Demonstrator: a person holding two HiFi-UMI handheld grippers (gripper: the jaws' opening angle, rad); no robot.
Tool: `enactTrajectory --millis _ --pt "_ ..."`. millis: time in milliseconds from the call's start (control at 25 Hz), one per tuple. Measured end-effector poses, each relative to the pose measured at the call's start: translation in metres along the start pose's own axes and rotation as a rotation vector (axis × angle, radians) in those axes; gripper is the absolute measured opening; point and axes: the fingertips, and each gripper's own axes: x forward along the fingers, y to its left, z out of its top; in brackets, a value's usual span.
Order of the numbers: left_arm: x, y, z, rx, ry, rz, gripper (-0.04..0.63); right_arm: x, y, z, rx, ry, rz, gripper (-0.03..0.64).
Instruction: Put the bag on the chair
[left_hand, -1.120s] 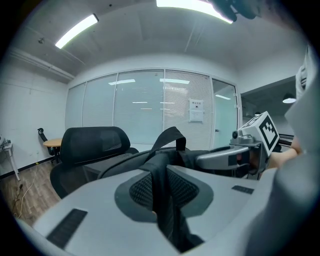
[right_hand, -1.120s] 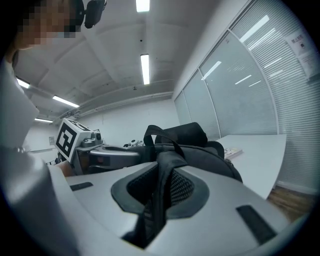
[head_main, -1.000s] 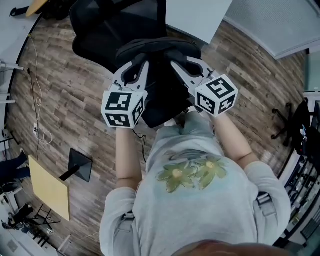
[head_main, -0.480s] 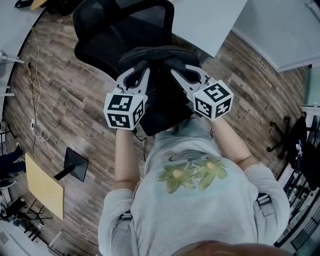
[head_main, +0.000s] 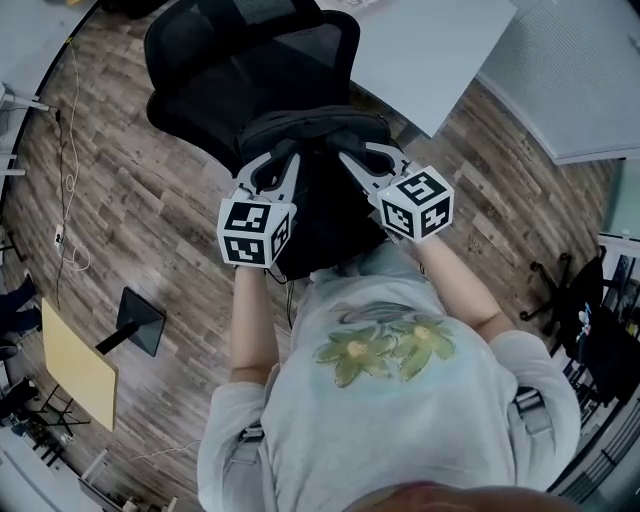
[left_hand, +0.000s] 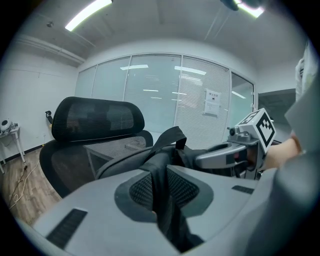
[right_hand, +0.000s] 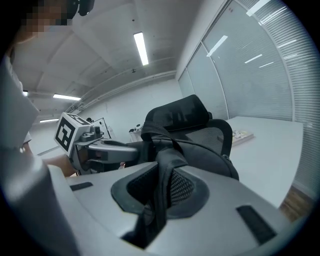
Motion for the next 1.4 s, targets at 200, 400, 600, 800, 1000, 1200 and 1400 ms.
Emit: enactTrajectory --millis 200,400,600,800,1000,1200,1400 --pt "0.012 -0.001 -0.015 -0.015 0.021 0.006 0.067 0.008 -0.014 -0.011 0.005 0.037 0.009 0.058" --pt "0.024 -0.002 -0.038 -0.055 0.072 0.014 0.069 0.014 -0.024 -0.032 0.04 0.1 0.02 0.06" --pt "0.028 0.001 -0.05 -0.079 0.077 0.018 0.069 0.022 -0.027 -0.041 0.048 0.118 0.044 0.06" --pt "0.035 0.006 -0.065 -0.115 0.086 0.037 0.069 0.033 -0.03 -0.053 0.053 0.132 0.06 0.058" --pt "0.043 0.014 -0.076 -0.167 0.087 0.083 0.069 0.047 -0.032 -0.059 0.047 0.15 0.072 0.057" --pt "0.047 0.021 -0.092 -0.202 0.116 0.119 0.069 0.056 -0.033 -0.072 0.056 0.184 0.079 0.054" --pt "0.055 0.028 -0.104 -0.204 0.132 0.143 0.069 0.066 -0.04 -0.088 0.07 0.217 0.079 0.049"
